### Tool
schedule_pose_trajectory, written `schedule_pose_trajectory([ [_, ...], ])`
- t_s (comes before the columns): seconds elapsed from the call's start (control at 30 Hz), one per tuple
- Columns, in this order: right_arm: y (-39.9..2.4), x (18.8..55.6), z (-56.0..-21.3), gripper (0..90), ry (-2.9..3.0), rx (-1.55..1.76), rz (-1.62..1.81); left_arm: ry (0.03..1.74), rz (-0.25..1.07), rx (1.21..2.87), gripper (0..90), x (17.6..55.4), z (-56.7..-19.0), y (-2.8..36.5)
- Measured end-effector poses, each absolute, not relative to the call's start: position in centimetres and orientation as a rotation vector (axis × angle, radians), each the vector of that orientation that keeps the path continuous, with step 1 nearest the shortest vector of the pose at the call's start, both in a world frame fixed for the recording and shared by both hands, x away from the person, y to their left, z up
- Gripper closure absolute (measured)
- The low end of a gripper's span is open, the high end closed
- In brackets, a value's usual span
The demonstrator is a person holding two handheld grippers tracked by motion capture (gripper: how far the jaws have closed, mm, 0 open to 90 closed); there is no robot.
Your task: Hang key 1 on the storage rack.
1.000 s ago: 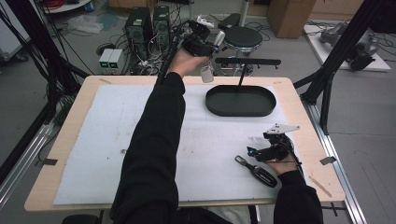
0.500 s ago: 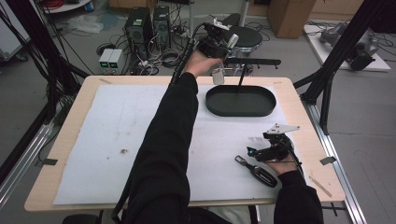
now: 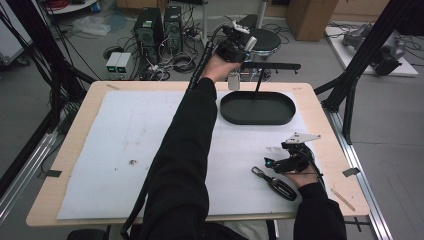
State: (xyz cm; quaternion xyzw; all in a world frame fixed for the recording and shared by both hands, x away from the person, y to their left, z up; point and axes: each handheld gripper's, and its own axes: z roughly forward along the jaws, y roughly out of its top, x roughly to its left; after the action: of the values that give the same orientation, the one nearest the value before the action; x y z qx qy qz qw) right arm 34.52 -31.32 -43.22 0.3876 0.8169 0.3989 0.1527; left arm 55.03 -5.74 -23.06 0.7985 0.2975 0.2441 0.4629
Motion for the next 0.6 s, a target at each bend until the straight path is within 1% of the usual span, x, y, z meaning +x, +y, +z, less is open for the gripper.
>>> schedule_pose_trajectory([
  [0.1,-31.3,34.5,-43.2,1.4,2.347,1.116,1.145,0.757,0.613,1.954,75.1,55.3,-23.2,-5.7],
  [0.23,-31.3,34.5,-43.3,1.4,2.347,1.114,1.141,0.755,0.566,1.924,75.0,55.4,-23.3,-5.9],
  [0.6,-31.3,34.6,-43.3,1.4,2.354,1.110,1.136,0.760,0.606,1.938,75.0,56.0,-23.9,-6.7],
])
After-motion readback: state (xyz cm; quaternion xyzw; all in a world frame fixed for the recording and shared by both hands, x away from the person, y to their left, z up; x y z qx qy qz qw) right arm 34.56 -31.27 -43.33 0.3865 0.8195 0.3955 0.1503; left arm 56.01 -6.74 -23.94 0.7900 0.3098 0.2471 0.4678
